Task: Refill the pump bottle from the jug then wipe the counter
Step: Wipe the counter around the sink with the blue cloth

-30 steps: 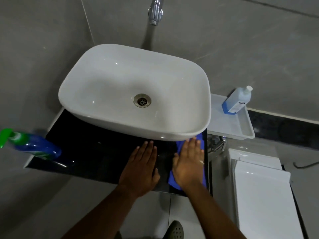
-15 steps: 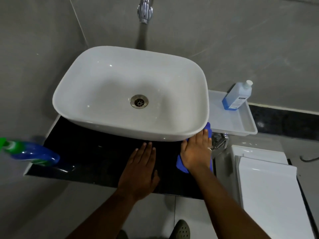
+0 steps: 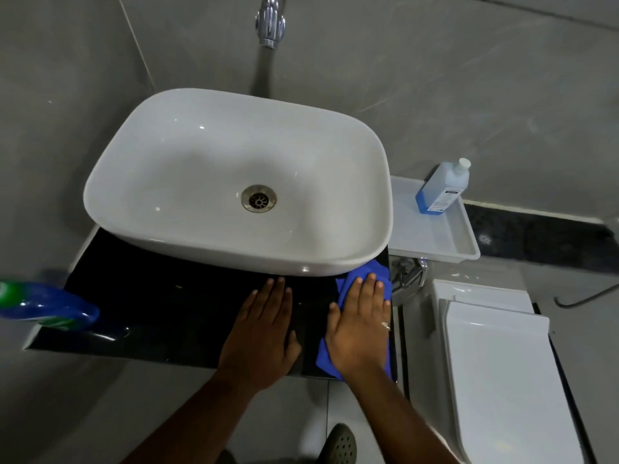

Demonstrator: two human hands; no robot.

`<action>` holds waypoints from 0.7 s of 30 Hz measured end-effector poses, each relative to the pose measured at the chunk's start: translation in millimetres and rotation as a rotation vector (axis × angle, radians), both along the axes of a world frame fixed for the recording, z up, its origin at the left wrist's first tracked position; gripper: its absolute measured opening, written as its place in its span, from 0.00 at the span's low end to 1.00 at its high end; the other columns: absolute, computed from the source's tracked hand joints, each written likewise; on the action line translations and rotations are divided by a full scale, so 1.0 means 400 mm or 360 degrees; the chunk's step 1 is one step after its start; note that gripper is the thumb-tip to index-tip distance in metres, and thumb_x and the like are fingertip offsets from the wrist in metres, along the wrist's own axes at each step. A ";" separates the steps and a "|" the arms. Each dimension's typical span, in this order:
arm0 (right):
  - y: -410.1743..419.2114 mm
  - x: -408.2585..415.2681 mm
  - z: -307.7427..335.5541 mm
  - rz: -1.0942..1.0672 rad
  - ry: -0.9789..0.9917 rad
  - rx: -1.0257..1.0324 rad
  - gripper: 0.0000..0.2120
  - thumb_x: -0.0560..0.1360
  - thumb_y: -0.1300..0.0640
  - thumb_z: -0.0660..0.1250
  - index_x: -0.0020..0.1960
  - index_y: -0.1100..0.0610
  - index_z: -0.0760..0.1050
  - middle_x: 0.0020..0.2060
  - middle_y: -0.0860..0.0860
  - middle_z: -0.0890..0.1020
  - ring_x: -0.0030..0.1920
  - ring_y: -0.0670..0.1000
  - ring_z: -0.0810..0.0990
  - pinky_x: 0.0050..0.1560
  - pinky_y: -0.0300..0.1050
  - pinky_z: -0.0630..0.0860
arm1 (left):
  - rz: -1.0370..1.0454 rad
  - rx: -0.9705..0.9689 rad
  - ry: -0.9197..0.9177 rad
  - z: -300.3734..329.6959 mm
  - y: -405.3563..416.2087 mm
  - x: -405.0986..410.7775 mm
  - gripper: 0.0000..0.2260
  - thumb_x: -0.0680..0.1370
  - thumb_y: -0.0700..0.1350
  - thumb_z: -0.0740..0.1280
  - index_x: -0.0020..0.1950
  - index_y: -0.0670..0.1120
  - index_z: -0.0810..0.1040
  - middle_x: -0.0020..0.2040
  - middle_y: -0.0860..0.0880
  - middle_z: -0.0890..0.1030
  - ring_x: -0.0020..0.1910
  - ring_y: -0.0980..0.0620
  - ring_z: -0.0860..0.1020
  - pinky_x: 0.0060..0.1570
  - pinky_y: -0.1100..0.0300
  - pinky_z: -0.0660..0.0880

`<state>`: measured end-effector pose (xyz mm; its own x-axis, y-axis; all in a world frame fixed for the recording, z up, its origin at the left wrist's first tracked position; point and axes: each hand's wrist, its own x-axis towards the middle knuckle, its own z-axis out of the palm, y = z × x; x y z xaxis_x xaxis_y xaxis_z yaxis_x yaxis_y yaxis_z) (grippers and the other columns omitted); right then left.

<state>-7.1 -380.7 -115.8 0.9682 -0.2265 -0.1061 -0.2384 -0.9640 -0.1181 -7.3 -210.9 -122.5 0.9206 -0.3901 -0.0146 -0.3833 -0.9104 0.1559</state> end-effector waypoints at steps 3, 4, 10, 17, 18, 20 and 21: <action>0.010 -0.062 0.004 0.0451 -0.0057 -0.0004 0.30 0.79 0.45 0.49 0.76 0.61 0.53 0.76 0.60 0.55 0.76 0.60 0.52 0.75 0.59 0.53 | 0.0011 0.0009 0.0015 0.006 0.000 0.001 0.31 0.72 0.53 0.57 0.72 0.37 0.66 0.74 0.38 0.65 0.74 0.40 0.62 0.71 0.44 0.62; -0.018 -0.081 0.005 0.0626 -0.0066 -0.0031 0.30 0.79 0.45 0.51 0.76 0.60 0.54 0.76 0.59 0.55 0.76 0.59 0.54 0.75 0.58 0.54 | 0.0015 0.0007 0.0029 0.008 -0.001 0.001 0.32 0.72 0.53 0.57 0.72 0.37 0.66 0.74 0.38 0.65 0.74 0.40 0.62 0.71 0.44 0.62; -0.077 -0.059 0.004 0.0339 -0.0049 0.0029 0.31 0.78 0.44 0.43 0.77 0.57 0.47 0.77 0.55 0.49 0.77 0.55 0.45 0.76 0.54 0.46 | 0.0005 -0.0028 0.0017 -0.003 0.003 0.000 0.33 0.72 0.53 0.58 0.73 0.38 0.64 0.75 0.38 0.64 0.75 0.41 0.60 0.72 0.44 0.58; 0.076 -0.026 0.010 -0.0017 -0.0078 0.0220 0.30 0.80 0.48 0.51 0.77 0.61 0.46 0.77 0.59 0.48 0.76 0.59 0.43 0.74 0.54 0.39 | 0.0002 -0.0280 -0.0043 0.030 0.016 -0.003 0.28 0.73 0.49 0.56 0.70 0.36 0.69 0.72 0.37 0.68 0.72 0.38 0.65 0.72 0.44 0.60; 0.101 -0.022 0.013 0.0029 -0.0081 0.0297 0.30 0.80 0.49 0.52 0.77 0.60 0.48 0.77 0.59 0.48 0.77 0.59 0.43 0.74 0.53 0.39 | 0.0048 -0.0435 -0.0082 0.036 0.021 -0.008 0.26 0.74 0.47 0.55 0.69 0.36 0.71 0.71 0.37 0.69 0.72 0.38 0.65 0.71 0.44 0.60; 0.135 -0.013 0.022 0.0122 -0.0058 0.0500 0.28 0.81 0.50 0.52 0.77 0.59 0.49 0.77 0.57 0.48 0.77 0.57 0.43 0.74 0.51 0.40 | 0.0187 -0.0674 -0.0139 0.042 0.017 -0.030 0.25 0.75 0.45 0.54 0.68 0.36 0.72 0.71 0.38 0.70 0.72 0.38 0.65 0.71 0.42 0.61; 0.134 -0.012 0.032 0.0152 -0.0035 0.0652 0.27 0.82 0.51 0.52 0.76 0.59 0.51 0.77 0.56 0.48 0.77 0.56 0.44 0.74 0.50 0.41 | 0.0240 -0.0747 -0.0151 0.044 0.008 -0.045 0.24 0.75 0.45 0.54 0.68 0.36 0.72 0.70 0.38 0.70 0.72 0.38 0.65 0.70 0.41 0.61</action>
